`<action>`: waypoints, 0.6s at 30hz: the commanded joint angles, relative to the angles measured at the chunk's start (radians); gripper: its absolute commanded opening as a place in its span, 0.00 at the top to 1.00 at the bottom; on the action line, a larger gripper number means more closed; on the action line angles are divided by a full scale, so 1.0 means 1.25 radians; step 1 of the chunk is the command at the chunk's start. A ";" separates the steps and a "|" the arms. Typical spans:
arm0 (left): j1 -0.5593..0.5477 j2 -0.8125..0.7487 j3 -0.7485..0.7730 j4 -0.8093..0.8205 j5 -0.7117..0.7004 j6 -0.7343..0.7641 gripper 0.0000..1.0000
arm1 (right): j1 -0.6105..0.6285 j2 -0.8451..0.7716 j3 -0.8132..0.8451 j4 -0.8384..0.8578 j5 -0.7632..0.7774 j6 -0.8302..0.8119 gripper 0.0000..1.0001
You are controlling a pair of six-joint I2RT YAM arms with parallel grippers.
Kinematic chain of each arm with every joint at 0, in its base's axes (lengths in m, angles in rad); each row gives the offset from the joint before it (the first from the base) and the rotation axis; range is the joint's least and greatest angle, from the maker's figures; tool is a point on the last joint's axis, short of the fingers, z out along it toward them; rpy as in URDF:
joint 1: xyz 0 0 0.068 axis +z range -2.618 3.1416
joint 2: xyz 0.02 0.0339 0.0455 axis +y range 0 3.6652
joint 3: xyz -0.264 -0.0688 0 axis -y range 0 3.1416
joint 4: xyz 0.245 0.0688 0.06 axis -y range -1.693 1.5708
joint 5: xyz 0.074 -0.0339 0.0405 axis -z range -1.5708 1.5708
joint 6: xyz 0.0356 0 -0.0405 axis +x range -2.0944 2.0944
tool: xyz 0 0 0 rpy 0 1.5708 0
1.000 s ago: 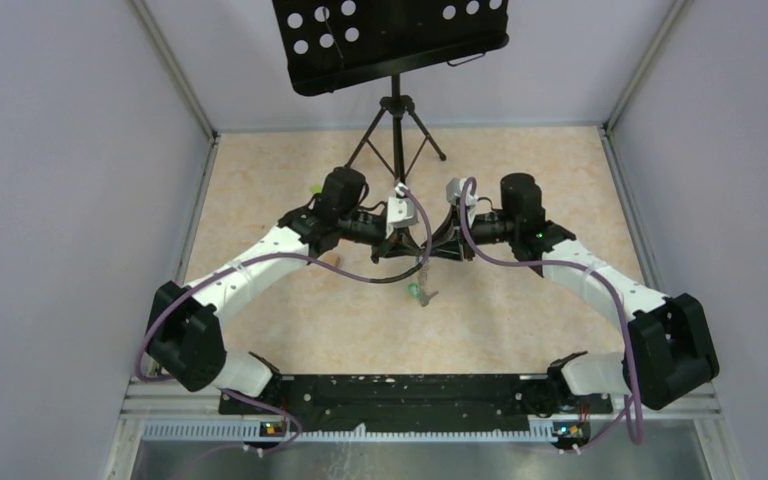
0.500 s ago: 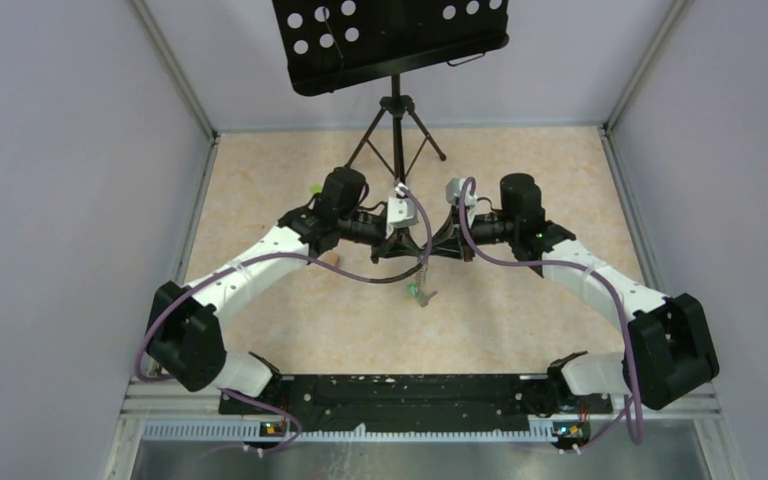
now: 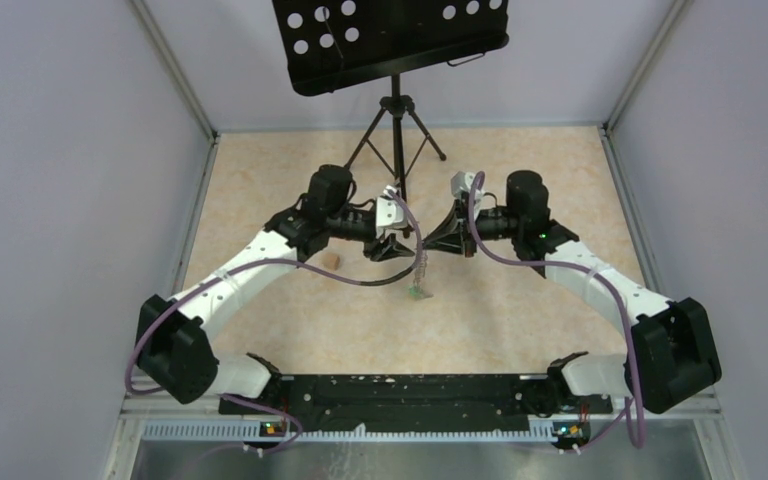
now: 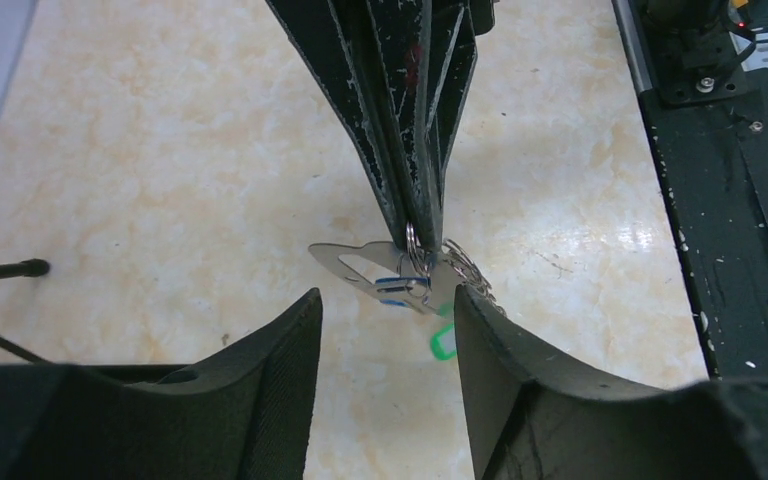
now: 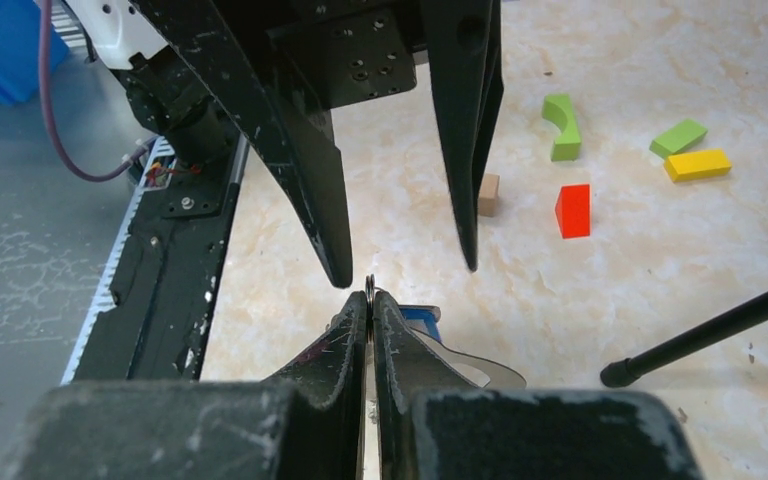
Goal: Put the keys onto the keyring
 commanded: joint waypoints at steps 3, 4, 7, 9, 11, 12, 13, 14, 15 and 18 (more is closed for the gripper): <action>0.006 -0.064 -0.047 0.099 0.004 0.045 0.43 | -0.008 -0.024 0.006 0.144 -0.060 0.101 1.00; 0.005 -0.062 -0.048 0.105 0.009 0.047 0.44 | -0.008 -0.023 0.004 0.158 -0.057 0.117 1.00; 0.000 -0.056 -0.051 0.116 0.004 0.050 0.46 | -0.012 -0.016 0.003 0.195 -0.039 0.187 1.00; -0.006 -0.060 -0.057 0.132 -0.019 0.048 0.49 | -0.012 -0.009 0.006 0.205 -0.031 0.216 1.00; -0.013 -0.063 -0.063 0.154 -0.045 0.042 0.54 | -0.013 -0.001 0.004 0.226 -0.029 0.248 1.00; -0.014 -0.064 -0.062 0.155 -0.052 0.042 0.57 | -0.013 0.002 0.003 0.237 -0.028 0.263 1.00; -0.015 -0.063 -0.062 0.155 -0.056 0.041 0.59 | -0.013 0.004 0.003 0.244 -0.027 0.272 1.00; -0.017 -0.063 -0.062 0.155 -0.058 0.041 0.61 | -0.013 0.007 0.003 0.247 -0.024 0.279 1.00; -0.018 -0.063 -0.062 0.156 -0.062 0.040 0.63 | -0.013 0.008 0.003 0.247 -0.020 0.281 1.00; -0.020 -0.062 -0.064 0.161 -0.065 0.036 0.69 | -0.013 0.012 0.003 0.240 -0.009 0.279 1.00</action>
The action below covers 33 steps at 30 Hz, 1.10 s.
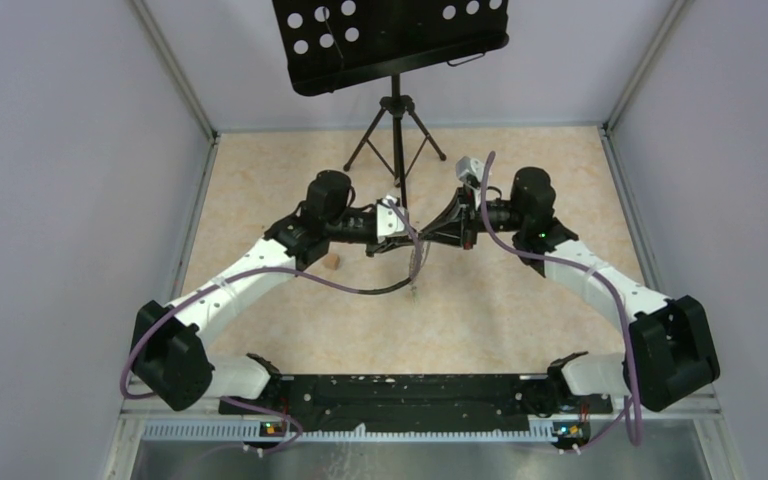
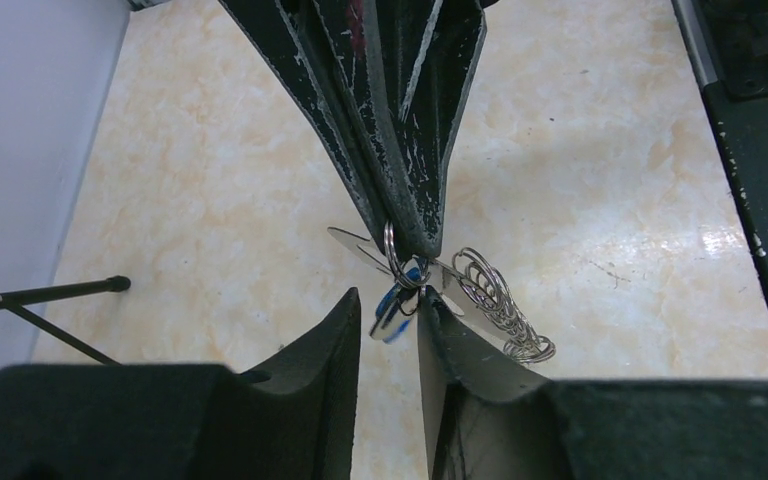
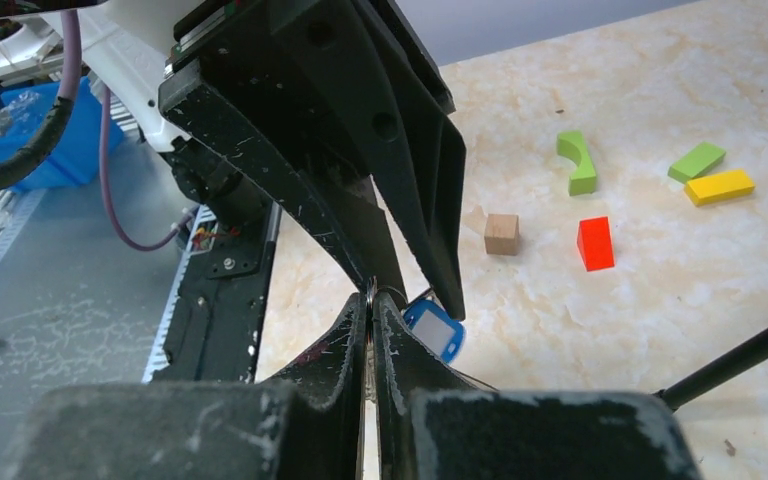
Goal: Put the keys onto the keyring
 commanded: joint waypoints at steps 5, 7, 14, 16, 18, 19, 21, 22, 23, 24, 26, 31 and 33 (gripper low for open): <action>-0.012 -0.008 -0.002 0.048 -0.019 -0.007 0.90 | -0.007 0.005 0.006 0.043 0.042 0.042 1.00; -0.016 -0.010 -0.004 0.049 -0.026 -0.008 0.98 | -0.008 0.006 0.008 0.036 0.067 0.051 1.00; -0.037 -0.008 -0.003 0.048 -0.069 0.003 1.00 | -0.008 0.012 0.012 0.023 0.123 0.079 1.00; -0.052 -0.001 0.002 0.038 -0.098 0.012 1.00 | -0.008 0.012 0.012 0.026 0.135 0.092 1.00; -0.073 0.006 0.007 0.030 -0.137 0.026 1.00 | -0.008 0.014 0.012 0.027 0.149 0.107 1.00; -0.083 0.010 0.008 0.027 -0.159 0.032 1.00 | -0.008 0.015 0.012 0.024 0.156 0.112 1.00; -0.104 0.014 0.010 0.024 -0.198 0.042 1.00 | -0.010 0.016 0.012 0.021 0.168 0.121 1.00; -0.111 0.017 0.010 0.024 -0.215 0.044 1.00 | -0.010 0.018 0.012 0.018 0.173 0.125 1.00; -0.119 0.020 0.011 0.023 -0.227 0.046 1.00 | -0.009 0.019 0.012 0.016 0.178 0.126 1.00; -0.125 0.023 0.013 0.024 -0.241 0.047 1.00 | -0.010 0.020 0.012 0.012 0.182 0.127 1.00; -0.131 0.026 0.015 0.021 -0.255 0.048 1.00 | -0.013 0.020 0.011 0.010 0.190 0.128 1.00; -0.136 0.034 0.022 0.018 -0.270 0.047 1.00 | -0.018 0.021 0.010 0.009 0.189 0.121 1.00; -0.136 0.035 0.026 0.013 -0.278 0.046 1.00 | -0.021 0.018 0.005 0.019 0.174 0.113 1.00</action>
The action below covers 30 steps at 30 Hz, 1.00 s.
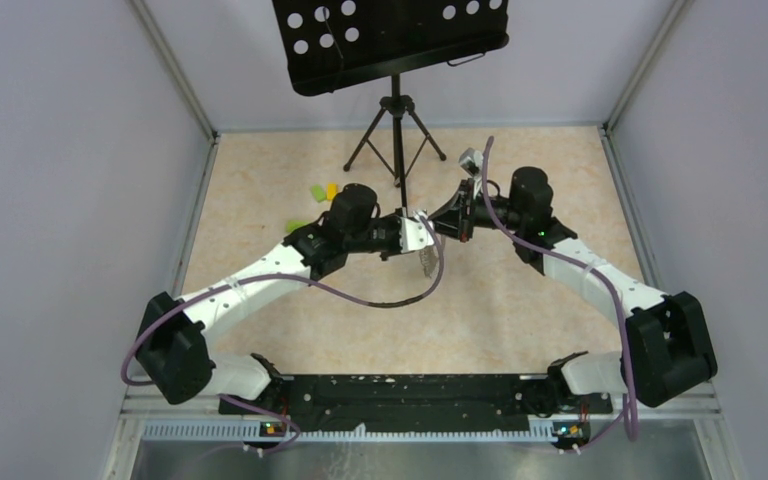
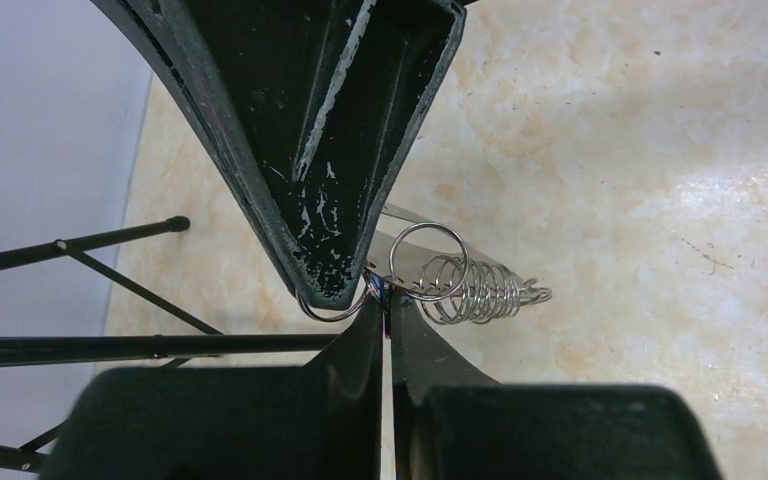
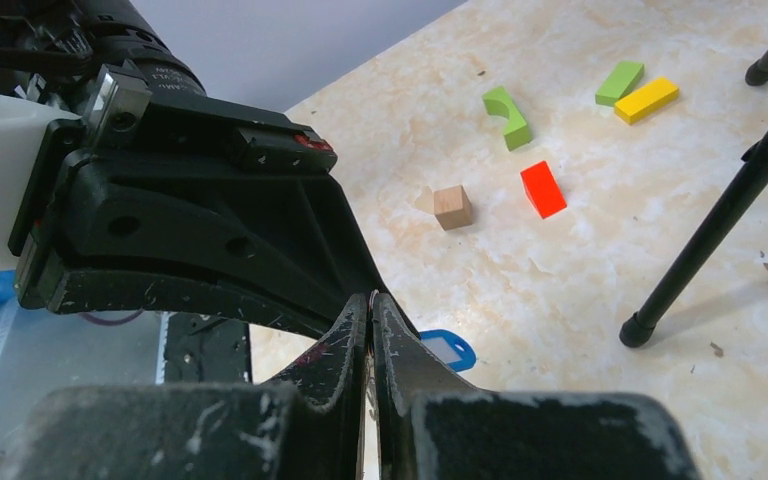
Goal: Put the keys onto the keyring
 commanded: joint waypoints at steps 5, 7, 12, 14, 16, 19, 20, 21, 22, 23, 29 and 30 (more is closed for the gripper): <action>-0.014 -0.004 0.030 0.001 -0.045 -0.019 1.00 | -0.014 -0.007 0.006 0.046 -0.027 -0.061 1.00; -0.013 -0.011 0.024 0.003 -0.053 -0.016 1.00 | -0.013 -0.009 0.010 0.027 -0.029 -0.087 1.00; -0.014 -0.017 0.019 0.008 -0.055 -0.017 1.00 | -0.013 -0.004 0.014 0.007 -0.034 -0.117 1.00; -0.014 -0.018 0.017 0.009 -0.053 -0.017 1.00 | -0.013 -0.003 0.016 -0.006 -0.031 -0.134 1.00; -0.014 -0.022 0.019 0.008 -0.051 -0.017 1.00 | -0.014 -0.002 0.018 -0.022 -0.025 -0.147 1.00; -0.014 -0.021 0.028 -0.002 -0.052 -0.010 1.00 | -0.013 0.004 0.021 -0.038 -0.021 -0.159 1.00; -0.014 -0.021 0.032 -0.008 -0.057 -0.004 1.00 | -0.013 0.006 0.023 -0.042 -0.021 -0.160 1.00; -0.014 -0.020 0.033 -0.010 -0.061 0.000 1.00 | -0.014 0.009 0.026 -0.046 -0.022 -0.161 1.00; -0.014 -0.020 0.033 -0.011 -0.067 0.004 1.00 | -0.014 0.013 0.028 -0.051 -0.023 -0.163 1.00; -0.014 -0.020 0.032 -0.013 -0.072 0.009 1.00 | -0.014 0.017 0.031 -0.057 -0.022 -0.165 1.00; -0.014 -0.020 0.017 -0.015 -0.124 0.040 1.00 | -0.013 0.044 0.049 -0.103 -0.016 -0.184 1.00; -0.014 -0.019 0.015 -0.018 -0.129 0.044 1.00 | -0.013 0.050 0.052 -0.109 -0.016 -0.185 1.00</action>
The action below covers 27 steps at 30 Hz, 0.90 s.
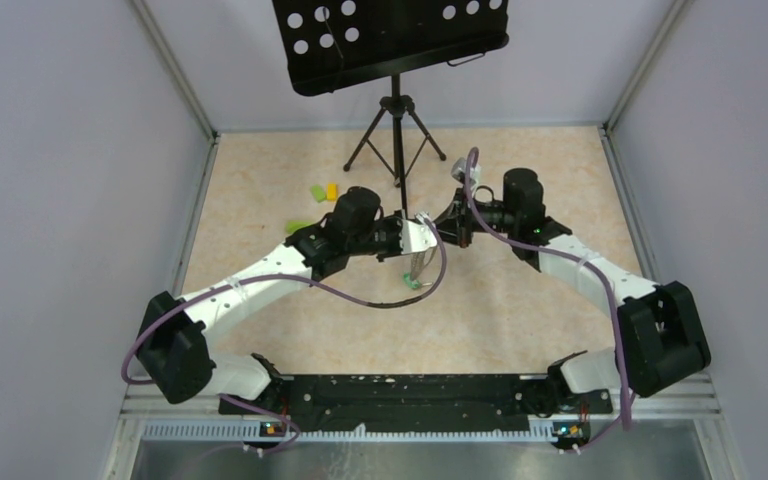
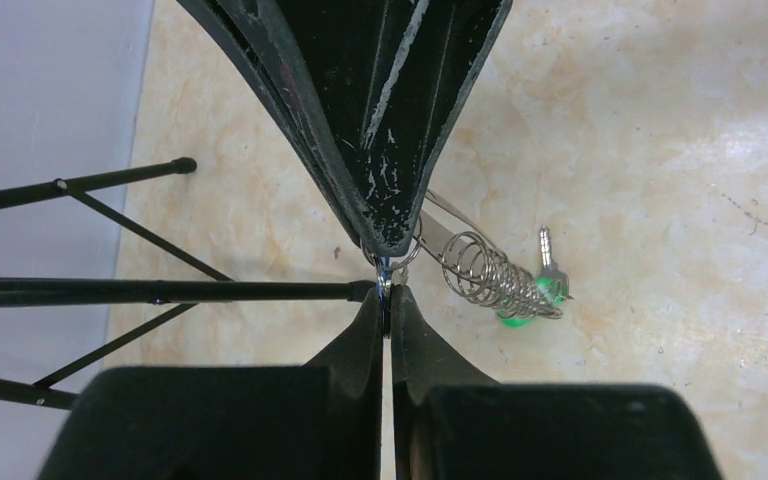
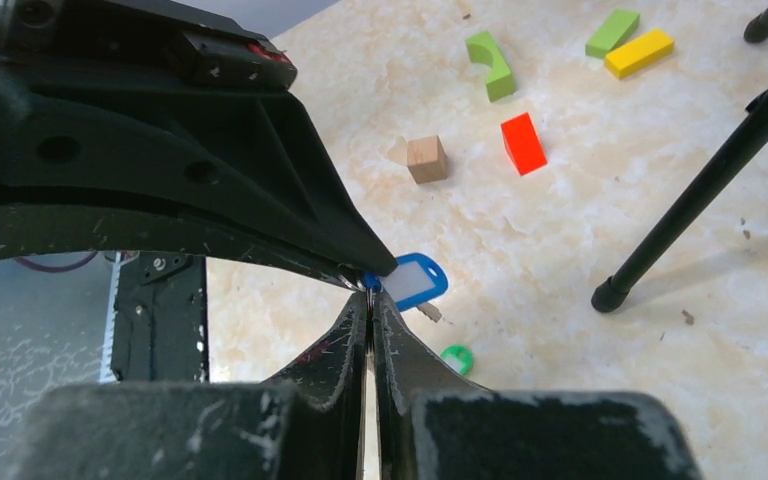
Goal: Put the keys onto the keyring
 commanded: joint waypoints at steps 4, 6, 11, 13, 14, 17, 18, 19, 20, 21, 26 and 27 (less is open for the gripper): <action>-0.005 -0.017 0.005 0.023 -0.024 0.041 1.00 | -0.007 0.041 0.061 -0.035 -0.001 -0.026 1.00; -0.005 -0.015 -0.001 0.022 -0.023 0.047 1.00 | -0.007 0.050 0.064 -0.043 0.001 -0.026 1.00; -0.006 -0.011 -0.016 0.000 -0.040 0.076 1.00 | -0.007 0.065 0.077 -0.078 0.006 -0.041 0.85; -0.006 -0.010 -0.018 -0.030 -0.062 0.094 1.00 | -0.009 0.068 0.082 -0.090 0.007 -0.049 0.75; -0.005 -0.010 -0.019 -0.045 -0.072 0.100 1.00 | -0.010 0.067 0.083 -0.092 0.008 -0.049 0.72; -0.005 -0.017 -0.036 -0.080 -0.111 0.118 1.00 | -0.018 0.067 0.085 -0.097 0.007 -0.053 0.66; -0.005 -0.018 -0.043 -0.093 -0.120 0.124 1.00 | -0.021 0.068 0.086 -0.097 0.007 -0.053 0.65; -0.005 -0.018 -0.052 -0.107 -0.131 0.126 1.00 | -0.024 0.068 0.086 -0.098 0.007 -0.053 0.64; -0.005 -0.017 -0.058 -0.124 -0.141 0.129 1.00 | -0.027 0.067 0.085 -0.099 0.007 -0.054 0.64; -0.005 -0.015 -0.063 -0.143 -0.151 0.130 1.00 | -0.030 0.067 0.086 -0.100 0.007 -0.055 0.63; -0.005 0.009 -0.079 -0.269 -0.177 0.130 1.00 | -0.043 0.069 0.087 -0.107 0.013 -0.062 0.62; -0.005 0.016 -0.078 -0.294 -0.180 0.125 1.00 | -0.044 0.070 0.087 -0.108 0.015 -0.064 0.62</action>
